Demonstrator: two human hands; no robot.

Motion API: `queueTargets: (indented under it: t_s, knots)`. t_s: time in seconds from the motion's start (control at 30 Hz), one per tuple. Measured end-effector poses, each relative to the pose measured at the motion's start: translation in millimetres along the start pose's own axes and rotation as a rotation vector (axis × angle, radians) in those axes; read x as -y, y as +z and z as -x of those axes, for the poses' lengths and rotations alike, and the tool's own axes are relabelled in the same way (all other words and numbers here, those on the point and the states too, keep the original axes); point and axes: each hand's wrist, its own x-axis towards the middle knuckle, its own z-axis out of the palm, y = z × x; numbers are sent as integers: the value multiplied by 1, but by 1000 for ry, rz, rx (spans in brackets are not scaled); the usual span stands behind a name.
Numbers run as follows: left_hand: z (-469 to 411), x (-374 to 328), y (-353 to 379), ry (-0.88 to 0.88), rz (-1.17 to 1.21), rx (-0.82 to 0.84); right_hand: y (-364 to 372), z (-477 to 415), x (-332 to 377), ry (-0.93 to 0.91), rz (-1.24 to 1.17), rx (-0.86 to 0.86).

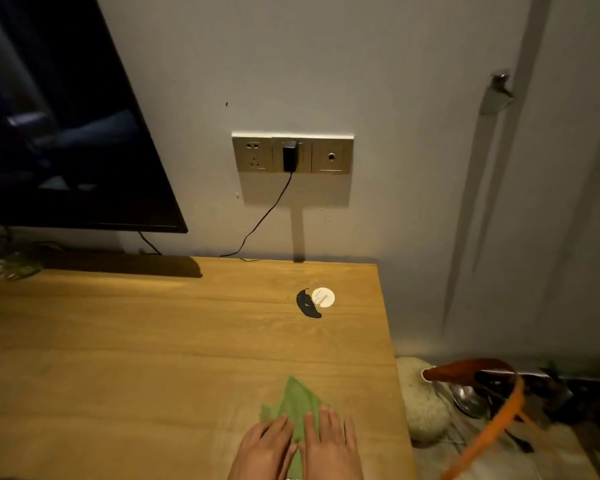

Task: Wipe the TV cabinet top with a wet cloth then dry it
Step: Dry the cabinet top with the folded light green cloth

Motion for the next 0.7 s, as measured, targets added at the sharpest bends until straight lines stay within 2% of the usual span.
queueTargets:
  t_s: [0.03, 0.1, 0.13, 0.17, 0.23, 0.33, 0.5, 0.7]
  knots:
    - [13, -5, -11, -7, -1, 7, -4, 14, 7, -34, -33, 32]
    - [33, -7, -25, -94, 19, 283, -9, 42, 20, -75, -124, 63]
    - [42, -9, -32, -163, 52, 382, -20, 52, 26, -97, -127, 134]
    - [51, -9, -37, -216, 72, 416, -31, 61, 31, -112, -93, 284]
    - [64, -12, -57, -307, 138, 477, -54, 73, 38, -94, -162, 386]
    - [77, -14, -99, -413, 167, 494, -63, 80, 44, -149, -227, 502]
    - [102, 16, -188, -616, 426, 529, -106, 83, 79, -310, -387, 512]
    - [165, 99, -288, -736, 601, 344, -141, 55, 187, -417, -499, 571]
